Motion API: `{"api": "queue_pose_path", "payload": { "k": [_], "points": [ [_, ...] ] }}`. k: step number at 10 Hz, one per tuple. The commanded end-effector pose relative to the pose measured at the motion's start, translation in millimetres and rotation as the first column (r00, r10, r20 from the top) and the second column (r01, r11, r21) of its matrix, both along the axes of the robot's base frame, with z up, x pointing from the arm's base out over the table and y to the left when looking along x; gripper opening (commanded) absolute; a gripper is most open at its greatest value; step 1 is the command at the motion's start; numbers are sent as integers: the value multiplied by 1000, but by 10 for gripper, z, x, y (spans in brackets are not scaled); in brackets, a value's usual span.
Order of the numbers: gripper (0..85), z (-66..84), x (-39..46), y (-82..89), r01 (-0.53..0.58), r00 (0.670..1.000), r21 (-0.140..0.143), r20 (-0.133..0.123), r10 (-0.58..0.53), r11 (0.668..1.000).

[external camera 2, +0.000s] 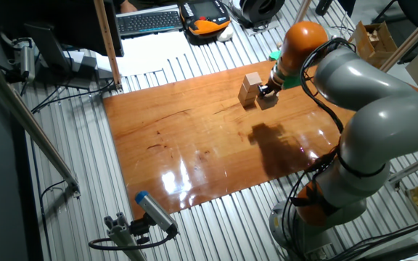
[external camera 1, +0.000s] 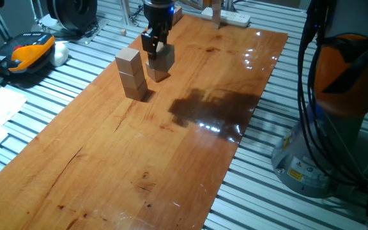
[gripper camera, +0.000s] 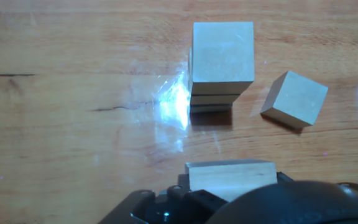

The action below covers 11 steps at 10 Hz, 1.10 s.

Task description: Stack the blocks in a vertical line of five

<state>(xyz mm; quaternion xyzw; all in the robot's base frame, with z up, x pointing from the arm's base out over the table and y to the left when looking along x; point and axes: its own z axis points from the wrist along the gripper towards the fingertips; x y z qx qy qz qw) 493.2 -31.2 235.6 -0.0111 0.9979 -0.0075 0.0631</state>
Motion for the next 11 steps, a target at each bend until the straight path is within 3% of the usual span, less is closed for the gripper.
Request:
{"api": "queue_pose_path", "payload": {
  "k": [1, 2, 3, 4, 5, 7, 11],
  "points": [
    [0, 0, 1, 1, 9, 999, -18, -34, -9, 1000],
    [0, 0, 1, 1, -4, 996, -59, -88, -1, 998],
    [0, 0, 1, 1, -18, 991, -45, -136, 12, 999],
    [0, 0, 1, 1, -20, 986, -35, -166, 14, 999],
    [0, 0, 1, 1, -15, 985, -47, -172, 7, 999],
    [0, 0, 1, 1, -18, 984, -34, -179, 11, 999],
    [0, 18, 1, -11, -15, 986, -27, -166, 11, 1000]
  ]
}}
